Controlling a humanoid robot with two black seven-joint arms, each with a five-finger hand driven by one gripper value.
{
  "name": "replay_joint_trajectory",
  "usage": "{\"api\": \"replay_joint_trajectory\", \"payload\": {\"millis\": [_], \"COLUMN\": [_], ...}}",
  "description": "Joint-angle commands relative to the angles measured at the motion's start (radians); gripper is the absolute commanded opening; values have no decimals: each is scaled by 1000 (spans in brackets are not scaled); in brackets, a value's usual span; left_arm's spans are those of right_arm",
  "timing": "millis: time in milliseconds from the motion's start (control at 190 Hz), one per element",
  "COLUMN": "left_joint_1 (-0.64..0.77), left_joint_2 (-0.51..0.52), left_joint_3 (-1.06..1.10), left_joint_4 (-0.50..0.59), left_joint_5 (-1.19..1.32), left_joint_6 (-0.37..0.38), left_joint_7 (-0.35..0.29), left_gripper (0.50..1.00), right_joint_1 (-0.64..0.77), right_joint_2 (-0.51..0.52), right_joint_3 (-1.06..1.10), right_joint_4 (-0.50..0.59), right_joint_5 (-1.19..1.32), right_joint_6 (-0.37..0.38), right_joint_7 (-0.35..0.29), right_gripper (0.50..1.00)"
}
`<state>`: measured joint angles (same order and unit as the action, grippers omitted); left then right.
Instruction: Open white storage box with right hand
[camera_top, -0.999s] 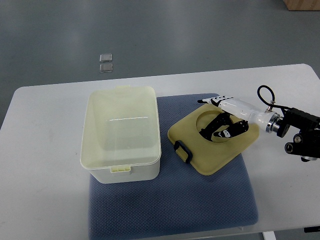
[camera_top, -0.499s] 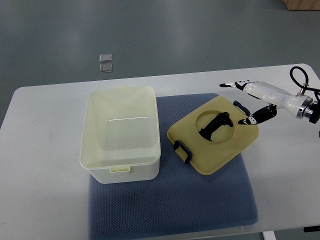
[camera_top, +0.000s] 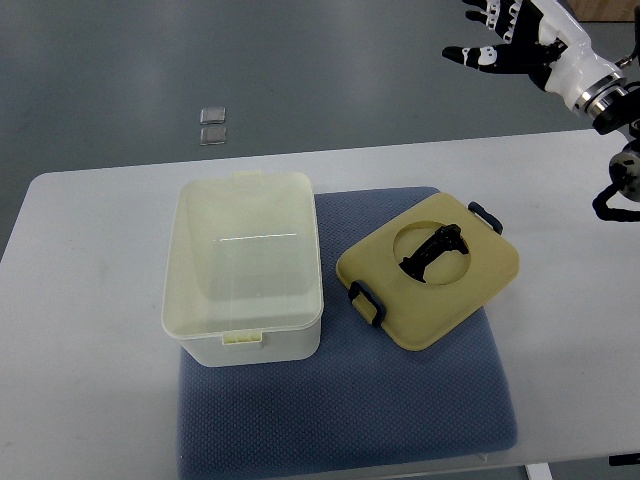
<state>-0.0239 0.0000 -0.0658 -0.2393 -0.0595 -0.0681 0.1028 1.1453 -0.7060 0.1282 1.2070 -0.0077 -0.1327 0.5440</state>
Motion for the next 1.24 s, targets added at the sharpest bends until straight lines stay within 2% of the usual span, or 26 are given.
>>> {"api": "replay_joint_trajectory", "payload": {"millis": [0,110,216,263,331,378,484,573,668,830,962,1235], "left_joint_1": [1,1,-1,1,1,-1,-1,-1,1,1,1,-1], "left_joint_2": [0,0,0,0,0,0,0,0,0,0,0,0], "left_joint_3": [0,0,0,0,0,0,1,1,1,1,3,3], "left_joint_4": [0,0,0,0,0,0,-2,0,0,-2,-2,-2], "left_joint_5": [0,0,0,0,0,0,1,3,3,4,6,6], "left_joint_6": [1,-1,1,1,1,1,1,1,1,1,1,1], "left_joint_7": [0,0,0,0,0,0,0,0,0,1,8,29], "left_gripper": [1000,1000,1000,1000,1000,1000,1000,1000,1000,1000,1000,1000], "right_joint_1": [-58,-111,-193,-246,-306,-338,-366,-372,-368,-354,-351,-317], "right_joint_2": [94,198,270,289,304,319,361,373,375,408,415,467], "right_joint_3": [126,228,344,413,476,502,510,511,510,508,507,507], "right_joint_4": [-89,-222,-280,-285,-285,-287,-323,-368,-431,-529,-554,-615], "right_joint_5": [235,373,443,456,456,446,439,436,433,431,430,290], "right_joint_6": [8,16,62,122,199,281,452,539,538,530,538,479], "right_joint_7": [-87,-151,-226,-252,-257,-257,-245,-233,-203,-194,-194,-193], "right_gripper": [924,928,928,928,928,928,928,928,928,928,928,928]}}
